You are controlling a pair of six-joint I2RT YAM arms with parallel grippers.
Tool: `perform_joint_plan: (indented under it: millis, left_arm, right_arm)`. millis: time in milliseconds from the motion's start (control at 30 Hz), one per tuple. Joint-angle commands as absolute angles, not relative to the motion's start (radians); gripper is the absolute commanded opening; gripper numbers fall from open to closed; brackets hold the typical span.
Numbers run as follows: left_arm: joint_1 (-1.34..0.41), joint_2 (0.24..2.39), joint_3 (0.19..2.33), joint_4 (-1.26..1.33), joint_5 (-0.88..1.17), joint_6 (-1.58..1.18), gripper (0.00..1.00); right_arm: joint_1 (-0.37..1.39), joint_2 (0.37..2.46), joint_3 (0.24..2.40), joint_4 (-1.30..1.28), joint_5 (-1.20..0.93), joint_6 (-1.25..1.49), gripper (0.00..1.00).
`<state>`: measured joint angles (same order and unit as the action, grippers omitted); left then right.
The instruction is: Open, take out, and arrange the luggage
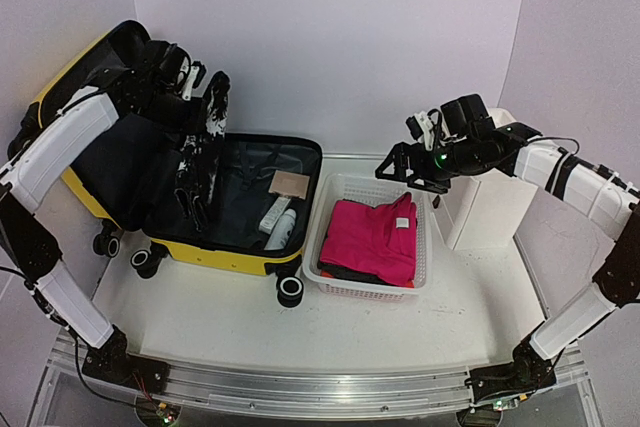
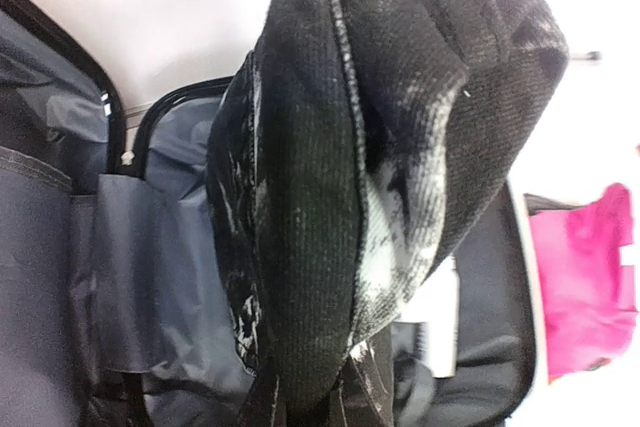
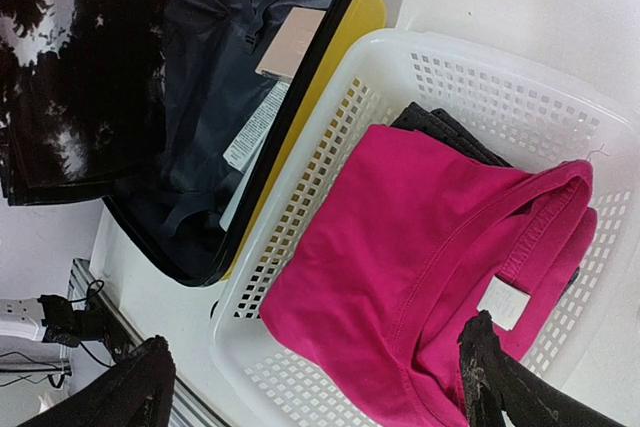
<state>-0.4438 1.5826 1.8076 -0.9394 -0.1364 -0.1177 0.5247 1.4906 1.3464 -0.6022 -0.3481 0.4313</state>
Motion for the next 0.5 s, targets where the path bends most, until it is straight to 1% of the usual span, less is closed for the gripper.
perform_joint_plan:
  millis: [0, 233, 267, 367, 467]
  left_arm:
    - [-0.442, 1.467, 1.896, -0.841, -0.023, -0.178, 0.0]
    - [-0.456, 1.447, 1.951, -0.834, 0.214, -0.357, 0.0]
    - [-0.481, 1.452, 1.955, -0.825, 0.215, -0.371, 0.0]
    - [-0.604, 1.485, 1.997, -0.819, 0.081, -0.371, 0.0]
    - [-0.668, 1.521, 2.032, -0.818, -0.004, -0.409, 0.0]
  right_arm:
    - [0.529, 1.436, 1.39, -0.56, -0.322, 0.416, 0.98]
    - [0.528, 1.387, 1.387, -0.563, -0.279, 0.395, 0.98]
    - [0.528, 1.379, 1.384, -0.563, -0.274, 0.392, 0.98]
    - [0.529, 1.356, 1.378, -0.573, -0.248, 0.39, 0.98]
    - [0.528, 1.344, 1.384, -0.594, -0.249, 0.4, 0.98]
